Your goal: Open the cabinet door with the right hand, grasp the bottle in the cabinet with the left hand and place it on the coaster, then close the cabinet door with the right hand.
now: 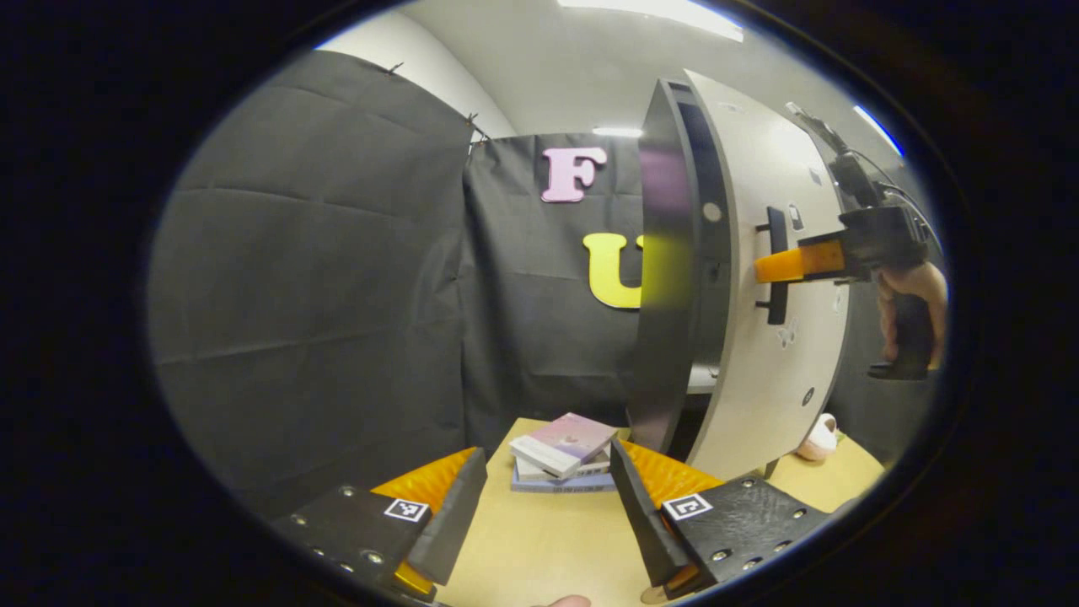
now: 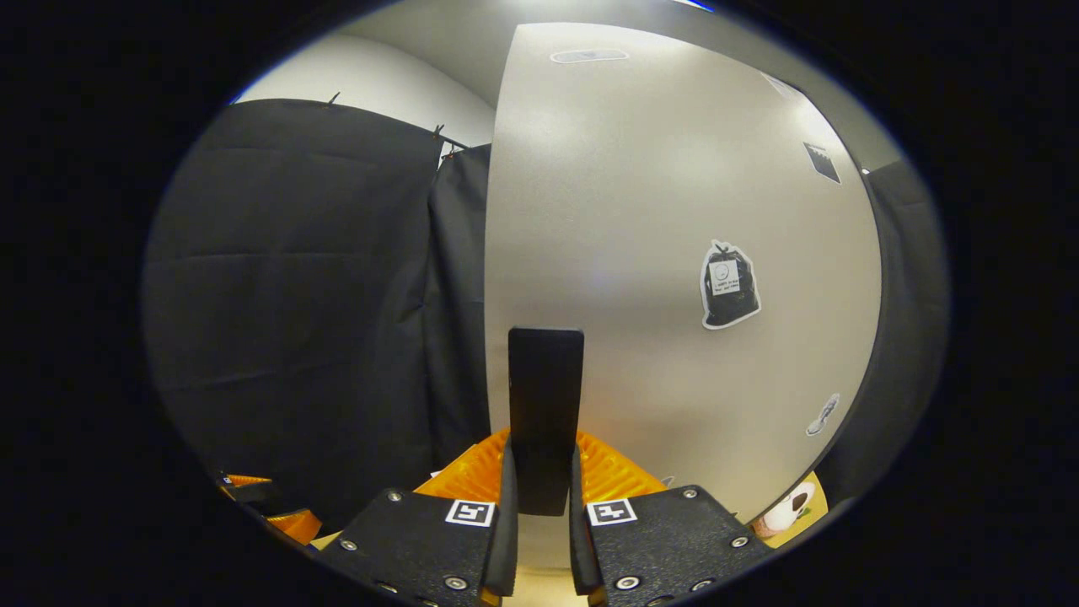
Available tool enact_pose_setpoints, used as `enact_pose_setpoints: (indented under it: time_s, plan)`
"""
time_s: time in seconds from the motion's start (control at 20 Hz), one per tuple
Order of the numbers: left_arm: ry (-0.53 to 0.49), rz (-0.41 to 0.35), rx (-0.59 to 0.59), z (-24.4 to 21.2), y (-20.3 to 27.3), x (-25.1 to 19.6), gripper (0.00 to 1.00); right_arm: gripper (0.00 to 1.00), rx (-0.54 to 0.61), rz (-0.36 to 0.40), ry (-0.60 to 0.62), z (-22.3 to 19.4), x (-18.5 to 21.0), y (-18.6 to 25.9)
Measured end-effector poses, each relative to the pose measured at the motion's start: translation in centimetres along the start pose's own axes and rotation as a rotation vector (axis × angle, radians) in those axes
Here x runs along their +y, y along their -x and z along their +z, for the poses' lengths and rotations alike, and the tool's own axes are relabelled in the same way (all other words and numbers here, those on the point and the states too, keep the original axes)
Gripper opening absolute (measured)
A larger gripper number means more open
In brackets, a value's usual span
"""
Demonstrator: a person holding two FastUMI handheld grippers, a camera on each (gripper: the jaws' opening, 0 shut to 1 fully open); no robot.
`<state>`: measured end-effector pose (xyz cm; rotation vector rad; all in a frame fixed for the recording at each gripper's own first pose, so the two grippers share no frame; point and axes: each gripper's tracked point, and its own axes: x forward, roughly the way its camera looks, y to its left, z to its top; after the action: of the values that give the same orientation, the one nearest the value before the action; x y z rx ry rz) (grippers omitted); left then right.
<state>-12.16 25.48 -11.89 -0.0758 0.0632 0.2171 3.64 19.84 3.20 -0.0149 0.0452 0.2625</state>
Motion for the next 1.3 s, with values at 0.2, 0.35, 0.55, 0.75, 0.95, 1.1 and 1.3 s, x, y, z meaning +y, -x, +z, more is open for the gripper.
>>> enact_pose_setpoints:
  time_s: [0.2, 0.35, 0.55, 0.75, 0.95, 1.1, 1.3]
  plan:
    - [0.004, 0.011, -0.002, -0.1, 1.2, -1.2, 0.84, 0.26, 0.011, 0.032, 0.001, 0.1, -0.1, 3.2]
    - [-0.009, 0.031, 0.018, -0.6, 3.0, -2.4, 0.85, 0.26, 0.025, 0.097, -0.005, 0.1, -0.4, 5.3]
    - [-0.038, 0.059, -0.001, 0.9, 5.7, -5.0, 0.85, 0.26, 0.039, 0.177, 0.012, -0.1, -1.5, 6.9]
    - [-0.052, 0.053, -0.009, 1.3, 8.2, -9.5, 0.85, 0.25, 0.068, 0.226, -0.015, -0.1, -3.6, 9.2]
    - [-0.083, 0.049, 0.004, 1.0, 10.2, -13.4, 0.84, 0.26, 0.071, 0.254, -0.009, -0.2, -6.2, 11.5]
    - [-0.081, 0.043, 0.003, 1.2, 11.8, -16.4, 0.84, 0.26, 0.079, 0.247, -0.032, -0.3, -8.5, 13.4]
    - [-0.085, 0.017, 0.01, 1.5, 13.2, -20.2, 0.84, 0.25, 0.068, 0.191, -0.041, -0.6, -11.1, 15.7]
